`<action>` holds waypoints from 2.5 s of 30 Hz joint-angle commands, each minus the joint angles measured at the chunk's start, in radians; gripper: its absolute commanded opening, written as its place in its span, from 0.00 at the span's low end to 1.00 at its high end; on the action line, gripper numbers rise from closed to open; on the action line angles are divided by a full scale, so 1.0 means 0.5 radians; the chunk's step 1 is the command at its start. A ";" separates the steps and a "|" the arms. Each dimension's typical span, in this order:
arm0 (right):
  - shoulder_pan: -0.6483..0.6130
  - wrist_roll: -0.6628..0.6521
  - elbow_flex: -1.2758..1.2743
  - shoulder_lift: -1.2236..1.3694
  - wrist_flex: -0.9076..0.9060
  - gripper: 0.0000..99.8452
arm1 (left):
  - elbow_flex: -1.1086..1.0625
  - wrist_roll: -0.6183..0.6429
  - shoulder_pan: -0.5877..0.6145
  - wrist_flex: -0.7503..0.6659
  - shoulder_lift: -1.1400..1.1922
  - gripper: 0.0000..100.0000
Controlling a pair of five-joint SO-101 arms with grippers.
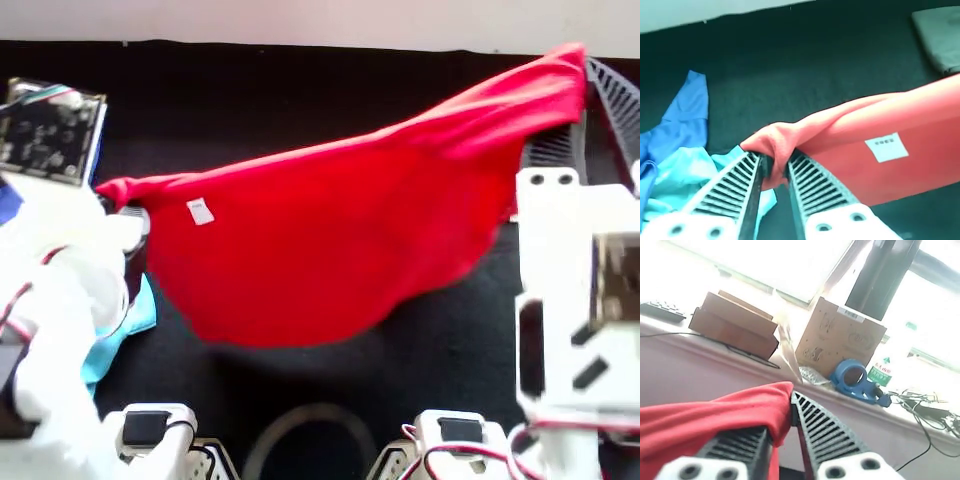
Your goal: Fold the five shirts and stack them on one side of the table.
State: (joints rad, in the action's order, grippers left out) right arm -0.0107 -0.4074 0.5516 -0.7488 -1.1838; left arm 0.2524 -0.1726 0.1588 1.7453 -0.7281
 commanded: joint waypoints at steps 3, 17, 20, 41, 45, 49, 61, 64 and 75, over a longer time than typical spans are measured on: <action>0.017 -0.163 0.247 -0.011 -0.005 0.01 | 0.017 0.012 -0.008 -0.132 -0.087 0.01; 0.008 -0.172 0.391 -0.011 -0.149 0.01 | 0.087 0.012 -0.008 -0.144 -0.428 0.01; 0.008 -0.172 0.385 0.011 -0.149 0.01 | 0.081 0.009 -0.008 -0.141 -0.431 0.01; 0.008 -0.175 -1.309 0.600 1.048 0.01 | -0.407 0.015 -0.014 -0.964 0.658 0.01; 0.014 -0.175 -1.023 0.824 1.045 0.01 | 0.305 0.009 -0.023 -0.678 1.131 0.01; 0.014 -0.175 -0.876 0.990 1.045 0.01 | 0.842 0.006 -0.011 -0.408 1.579 0.01; -0.017 -0.172 -0.937 1.502 0.802 0.01 | 1.260 0.003 -0.008 -0.313 2.499 0.01; -0.023 -0.169 -0.934 1.606 0.784 0.01 | 1.260 0.003 -0.011 -0.334 2.628 0.01; -0.213 -0.129 -0.934 1.797 0.631 0.01 | 1.260 0.003 0.066 -0.325 2.779 0.01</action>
State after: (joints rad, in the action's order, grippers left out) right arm -0.0721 -0.4887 0.0545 0.1550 -0.8631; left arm 0.8431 -0.1711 0.1772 1.5873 0.6697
